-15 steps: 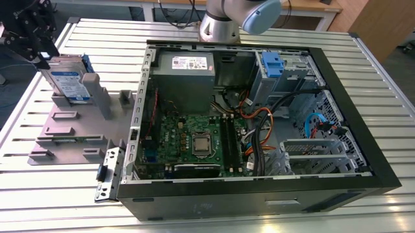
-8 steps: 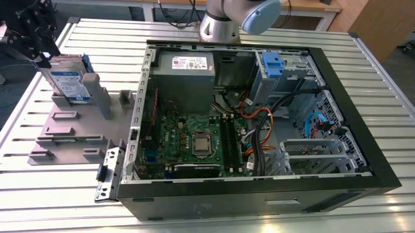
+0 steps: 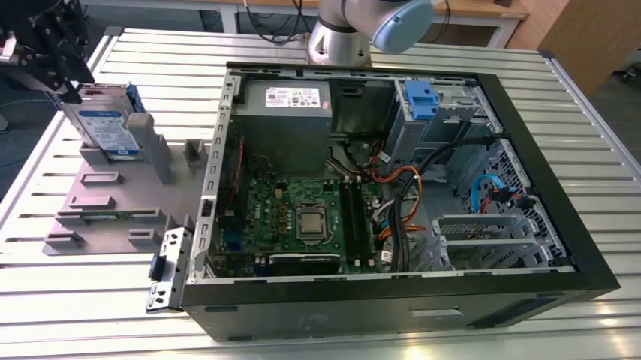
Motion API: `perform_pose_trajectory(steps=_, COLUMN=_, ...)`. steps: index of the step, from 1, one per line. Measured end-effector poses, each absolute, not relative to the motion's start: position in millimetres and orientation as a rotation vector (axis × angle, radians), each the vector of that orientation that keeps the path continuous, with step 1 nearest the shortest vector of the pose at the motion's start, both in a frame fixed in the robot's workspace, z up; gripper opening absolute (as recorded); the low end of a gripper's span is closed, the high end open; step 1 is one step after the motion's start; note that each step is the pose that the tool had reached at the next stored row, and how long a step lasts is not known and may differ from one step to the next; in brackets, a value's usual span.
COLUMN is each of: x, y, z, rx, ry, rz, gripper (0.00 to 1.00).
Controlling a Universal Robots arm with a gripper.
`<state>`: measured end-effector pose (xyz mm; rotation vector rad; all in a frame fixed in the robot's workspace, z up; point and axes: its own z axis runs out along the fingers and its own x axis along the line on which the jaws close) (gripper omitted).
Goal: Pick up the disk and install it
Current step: 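Pick up the disk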
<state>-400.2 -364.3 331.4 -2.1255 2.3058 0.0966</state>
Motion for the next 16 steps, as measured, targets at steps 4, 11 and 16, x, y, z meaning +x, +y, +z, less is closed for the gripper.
perform_pose_trajectory(steps=4, x=-402, y=-360, z=330, rx=-2.127, ry=2.298, rz=0.105, gripper=0.47)
perform_pose_trajectory(steps=11, x=-407, y=-356, z=326, rx=-2.132, ry=2.282, rz=0.118, gripper=0.47)
perform_pose_trajectory(steps=16, x=-411, y=-355, z=324, rx=-2.143, ry=2.27, rz=0.12, gripper=0.47)
